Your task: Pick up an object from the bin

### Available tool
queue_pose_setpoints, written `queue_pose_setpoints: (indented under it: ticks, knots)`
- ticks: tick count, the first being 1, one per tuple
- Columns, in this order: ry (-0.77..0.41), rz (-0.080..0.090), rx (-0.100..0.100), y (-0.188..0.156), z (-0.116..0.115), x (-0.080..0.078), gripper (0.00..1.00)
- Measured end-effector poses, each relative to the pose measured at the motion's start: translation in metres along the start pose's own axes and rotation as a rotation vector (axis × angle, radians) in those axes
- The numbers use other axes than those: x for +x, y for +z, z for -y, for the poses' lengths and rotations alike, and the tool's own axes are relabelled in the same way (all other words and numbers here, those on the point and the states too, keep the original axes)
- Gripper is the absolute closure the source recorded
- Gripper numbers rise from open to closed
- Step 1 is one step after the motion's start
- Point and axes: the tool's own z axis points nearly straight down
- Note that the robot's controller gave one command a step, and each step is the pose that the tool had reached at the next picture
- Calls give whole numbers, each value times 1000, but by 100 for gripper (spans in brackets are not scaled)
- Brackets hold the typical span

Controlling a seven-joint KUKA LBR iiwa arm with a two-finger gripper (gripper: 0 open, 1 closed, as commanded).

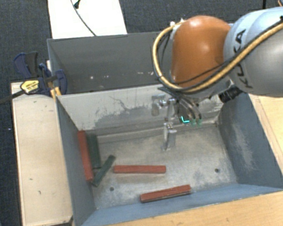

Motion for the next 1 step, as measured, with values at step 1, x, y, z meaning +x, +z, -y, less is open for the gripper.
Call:
queue_pose_setpoints:
  ticks: [1]
  knots:
    - [139,-3,1,150,-26,51,0]
